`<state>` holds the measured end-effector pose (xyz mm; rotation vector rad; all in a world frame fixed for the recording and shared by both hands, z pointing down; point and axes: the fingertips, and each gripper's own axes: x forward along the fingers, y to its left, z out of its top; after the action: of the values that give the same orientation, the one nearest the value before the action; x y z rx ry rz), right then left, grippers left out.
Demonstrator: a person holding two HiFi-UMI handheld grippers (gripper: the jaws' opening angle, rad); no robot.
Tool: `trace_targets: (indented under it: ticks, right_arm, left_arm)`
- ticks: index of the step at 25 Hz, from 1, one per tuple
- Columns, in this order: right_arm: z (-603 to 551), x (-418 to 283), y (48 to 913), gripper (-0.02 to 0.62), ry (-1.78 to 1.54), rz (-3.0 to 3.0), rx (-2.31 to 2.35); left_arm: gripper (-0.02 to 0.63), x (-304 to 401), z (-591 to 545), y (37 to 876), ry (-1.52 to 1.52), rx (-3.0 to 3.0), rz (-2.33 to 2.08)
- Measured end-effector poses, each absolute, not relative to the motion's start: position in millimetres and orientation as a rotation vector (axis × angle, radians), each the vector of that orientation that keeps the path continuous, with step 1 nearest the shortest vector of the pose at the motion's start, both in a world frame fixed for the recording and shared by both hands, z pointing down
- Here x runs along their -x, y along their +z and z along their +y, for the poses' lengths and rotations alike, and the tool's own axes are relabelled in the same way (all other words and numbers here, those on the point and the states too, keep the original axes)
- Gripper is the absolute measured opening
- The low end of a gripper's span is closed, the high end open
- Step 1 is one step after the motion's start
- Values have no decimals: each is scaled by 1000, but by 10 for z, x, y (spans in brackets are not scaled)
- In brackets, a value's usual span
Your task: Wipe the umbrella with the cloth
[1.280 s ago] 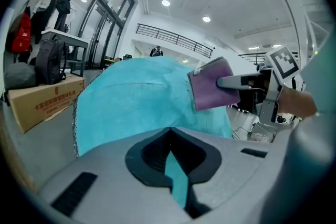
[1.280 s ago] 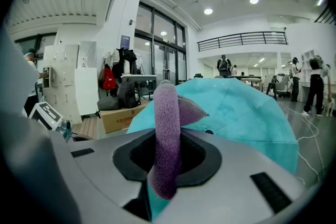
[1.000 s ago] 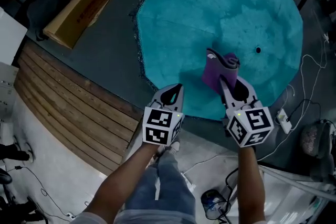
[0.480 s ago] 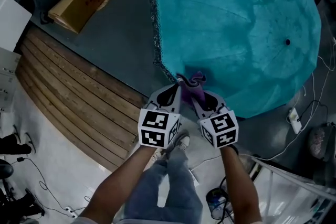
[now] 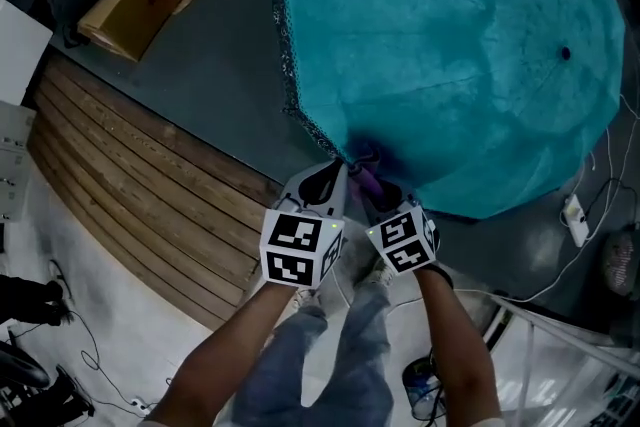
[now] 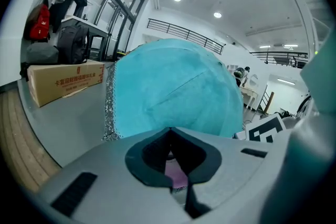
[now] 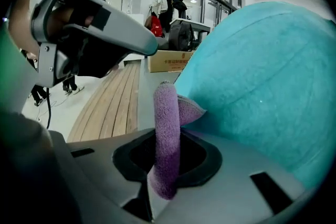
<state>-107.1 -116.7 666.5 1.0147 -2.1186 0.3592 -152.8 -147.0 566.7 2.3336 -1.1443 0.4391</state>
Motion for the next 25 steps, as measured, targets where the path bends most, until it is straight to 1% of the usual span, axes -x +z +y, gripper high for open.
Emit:
trace_targets:
  ticks: [3,6,17,25]
  right_arm:
    - [-1216,929,6721,78,351,-2100,-1033]
    - [-1280,787,6600,78,344,-2110,-1075]
    - [-1498,422,5690,78,283,-2170,-1157]
    - [-1638,-11,4988,78,232,-2196,-1227]
  left_arm:
    - [5,1416,-1473,5726,442,-2338,-1147]
    - [5,1322,-1481,5725,435,-2337,-1153]
    - [5,1112,-1484,5405,414,-2330,-1168]
    - [5,744,-1526,5098,389,-2354,-1131]
